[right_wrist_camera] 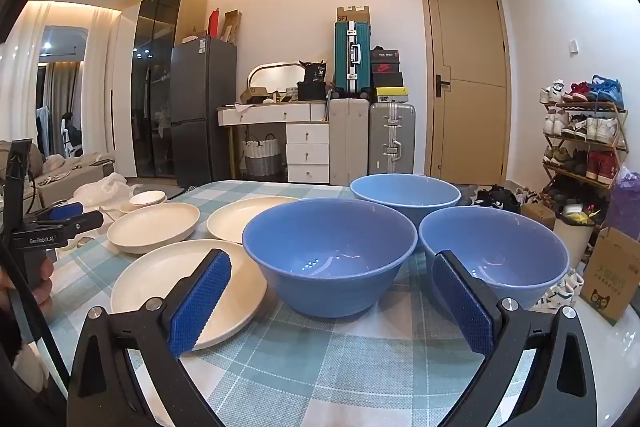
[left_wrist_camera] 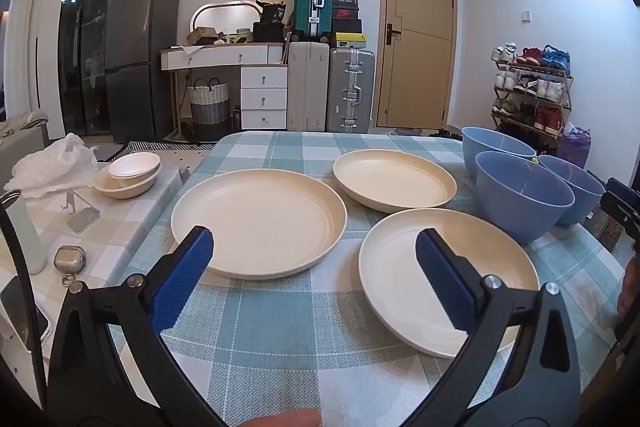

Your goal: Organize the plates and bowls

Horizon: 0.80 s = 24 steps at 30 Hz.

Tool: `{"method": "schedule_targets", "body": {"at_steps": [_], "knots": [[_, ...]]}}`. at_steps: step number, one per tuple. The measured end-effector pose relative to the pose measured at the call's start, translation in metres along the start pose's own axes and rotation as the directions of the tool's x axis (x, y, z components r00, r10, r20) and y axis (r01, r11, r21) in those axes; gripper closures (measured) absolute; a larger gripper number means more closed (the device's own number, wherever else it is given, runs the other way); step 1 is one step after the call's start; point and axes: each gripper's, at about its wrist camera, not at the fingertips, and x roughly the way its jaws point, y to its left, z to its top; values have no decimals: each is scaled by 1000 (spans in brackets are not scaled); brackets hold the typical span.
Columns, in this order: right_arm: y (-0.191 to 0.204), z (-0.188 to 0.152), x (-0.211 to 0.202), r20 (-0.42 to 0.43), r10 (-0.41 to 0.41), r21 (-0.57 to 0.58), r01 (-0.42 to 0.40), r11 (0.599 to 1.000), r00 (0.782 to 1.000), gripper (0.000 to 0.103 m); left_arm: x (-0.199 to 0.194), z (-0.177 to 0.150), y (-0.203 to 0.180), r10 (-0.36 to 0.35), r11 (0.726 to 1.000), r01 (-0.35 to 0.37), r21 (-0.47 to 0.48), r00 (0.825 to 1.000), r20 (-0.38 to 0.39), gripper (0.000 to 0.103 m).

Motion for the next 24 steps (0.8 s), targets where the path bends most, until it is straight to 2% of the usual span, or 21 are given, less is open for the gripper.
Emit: {"method": "schedule_targets", "body": {"at_steps": [24], "knots": [[0, 0, 0, -3, 4, 8, -4, 1000, 1000, 0, -2, 3, 1, 6, 1000, -6, 18, 1000, -1, 2]]}}
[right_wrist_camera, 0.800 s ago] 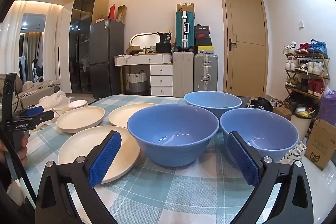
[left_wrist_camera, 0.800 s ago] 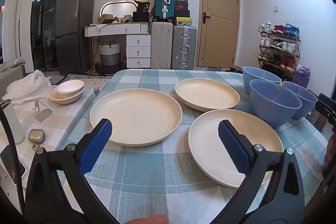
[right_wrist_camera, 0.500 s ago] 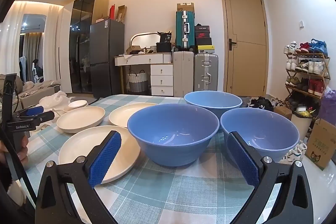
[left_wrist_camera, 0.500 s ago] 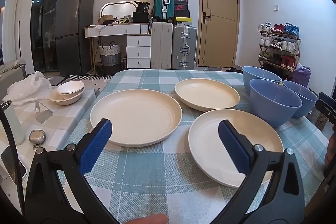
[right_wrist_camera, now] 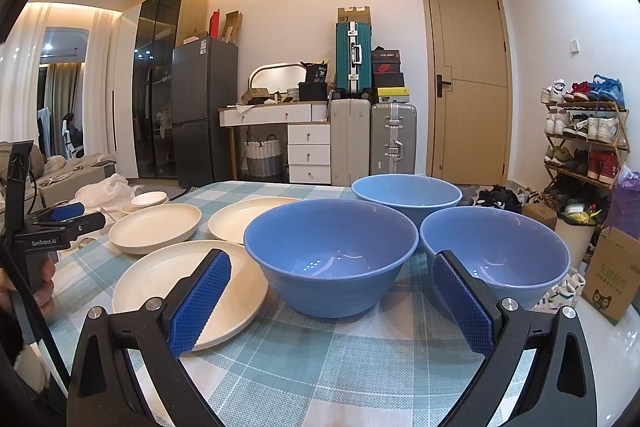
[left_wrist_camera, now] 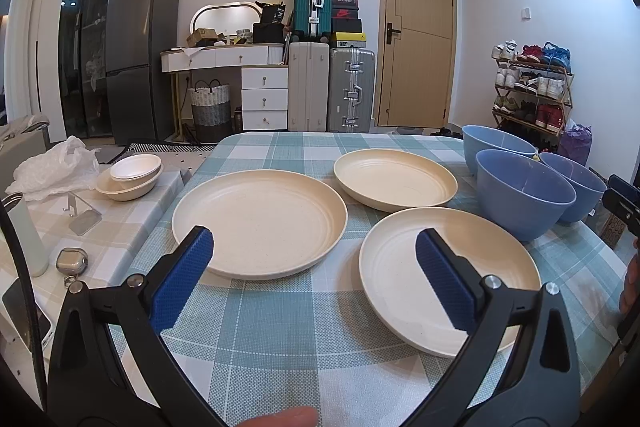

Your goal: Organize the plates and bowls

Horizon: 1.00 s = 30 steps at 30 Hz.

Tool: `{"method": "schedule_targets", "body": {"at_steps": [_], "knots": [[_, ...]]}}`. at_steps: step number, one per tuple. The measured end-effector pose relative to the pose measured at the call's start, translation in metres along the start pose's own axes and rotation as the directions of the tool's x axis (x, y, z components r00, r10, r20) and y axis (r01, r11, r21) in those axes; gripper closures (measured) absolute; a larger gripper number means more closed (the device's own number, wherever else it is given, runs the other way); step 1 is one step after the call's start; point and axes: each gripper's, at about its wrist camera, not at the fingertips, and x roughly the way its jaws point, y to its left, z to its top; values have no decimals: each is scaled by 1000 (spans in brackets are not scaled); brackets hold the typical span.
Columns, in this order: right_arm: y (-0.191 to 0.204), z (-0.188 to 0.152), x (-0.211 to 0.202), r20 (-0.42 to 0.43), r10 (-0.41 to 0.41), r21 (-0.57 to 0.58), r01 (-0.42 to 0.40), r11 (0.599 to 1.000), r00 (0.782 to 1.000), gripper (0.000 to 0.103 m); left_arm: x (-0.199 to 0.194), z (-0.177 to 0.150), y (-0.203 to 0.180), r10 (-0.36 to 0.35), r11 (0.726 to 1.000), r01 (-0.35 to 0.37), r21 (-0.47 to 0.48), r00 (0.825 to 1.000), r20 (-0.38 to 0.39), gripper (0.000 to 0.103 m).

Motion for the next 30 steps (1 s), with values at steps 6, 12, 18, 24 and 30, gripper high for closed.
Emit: {"method": "schedule_targets", "body": {"at_steps": [6, 12, 18, 24, 30], "knots": [[0, 2, 3, 2, 2, -1, -2, 1000, 1000, 0, 1, 1, 3, 0, 1000, 0, 0, 1000, 1, 2], [0, 1, 2, 4, 2, 0, -2, 1000, 1000, 0, 1, 1, 3, 1, 1000, -1, 3, 1000, 2, 2], [0, 2, 3, 5, 3, -1, -3, 1000, 1000, 0, 1, 1, 2, 2, 1000, -2, 3, 1000, 1, 2], [0, 2, 3, 6, 2, -1, -2, 1000, 1000, 0, 1, 1, 2, 3, 1000, -3, 4, 1000, 2, 2], [0, 1, 2, 7, 2, -1, -2, 1000, 1000, 0, 1, 1, 2, 3, 1000, -3, 4, 1000, 3, 2]]}}
